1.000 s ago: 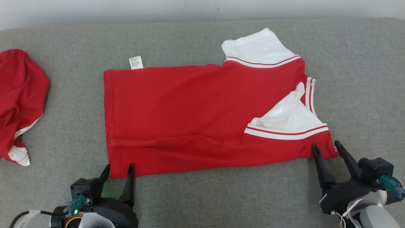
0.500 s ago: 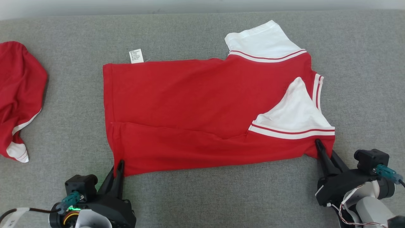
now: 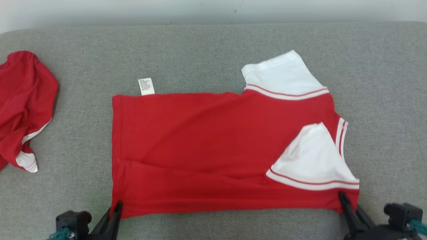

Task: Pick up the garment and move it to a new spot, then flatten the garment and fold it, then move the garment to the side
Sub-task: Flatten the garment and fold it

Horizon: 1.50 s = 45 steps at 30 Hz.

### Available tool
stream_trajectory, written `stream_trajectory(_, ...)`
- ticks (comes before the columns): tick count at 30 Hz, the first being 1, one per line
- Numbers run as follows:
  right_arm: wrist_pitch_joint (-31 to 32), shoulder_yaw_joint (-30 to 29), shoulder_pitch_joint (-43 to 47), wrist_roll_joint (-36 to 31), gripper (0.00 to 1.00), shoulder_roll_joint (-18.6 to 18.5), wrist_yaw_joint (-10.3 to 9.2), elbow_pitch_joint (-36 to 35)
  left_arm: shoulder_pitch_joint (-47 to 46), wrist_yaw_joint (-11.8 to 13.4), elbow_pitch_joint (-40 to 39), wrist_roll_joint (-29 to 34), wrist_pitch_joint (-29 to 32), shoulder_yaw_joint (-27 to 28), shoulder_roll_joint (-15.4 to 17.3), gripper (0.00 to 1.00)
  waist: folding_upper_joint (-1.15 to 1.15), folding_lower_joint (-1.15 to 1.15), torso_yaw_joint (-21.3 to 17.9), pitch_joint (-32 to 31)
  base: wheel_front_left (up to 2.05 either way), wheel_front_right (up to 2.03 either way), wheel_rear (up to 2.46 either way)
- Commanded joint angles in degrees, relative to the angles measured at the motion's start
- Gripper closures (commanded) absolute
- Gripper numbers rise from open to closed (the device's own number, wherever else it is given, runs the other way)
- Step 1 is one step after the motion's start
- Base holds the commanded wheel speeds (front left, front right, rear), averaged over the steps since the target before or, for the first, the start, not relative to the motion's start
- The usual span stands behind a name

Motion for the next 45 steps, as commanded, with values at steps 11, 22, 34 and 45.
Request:
stream_trajectory(11, 5.62, -5.17, 9.37, -4.41, 0.0, 6.48, -0.09, -9.38, 4.73, 3.02, -2.92, -2.12, 2.92, 1.15, 0.36, 0.0, 0.0, 0.0, -0.84, -0.95, 0.0, 0.0, 0.0)
stream_trajectory(22, -2.32, -12.82, 6.34, -8.34, 0.0, 7.98, -0.08, -13.4, 1.2, 6.61, -7.05, 2.52, -8.07, 4.24, -1.09, 0.0, 0.0, 0.0, -0.58, -0.75, 0.0, 0.0, 0.0)
stream_trajectory(34, -6.11, -10.77, -3.32, -12.25, 0.0, 6.49, -0.08, -17.71, -13.73, 5.36, -1.62, 6.13, -10.97, 3.99, 0.24, 0.0, 0.0, 0.0, -2.42, 1.13, 0.0, 0.0, 0.0)
stream_trajectory(45, -6.04, -5.22, -11.61, -12.24, 0.0, 3.61, -0.08, -20.26, -28.8, -1.88, 17.59, 1.54, -6.09, 2.02, -0.24, 0.0, 0.0, 0.0, -3.99, 6.31, 0.0, 0.0, 0.0)
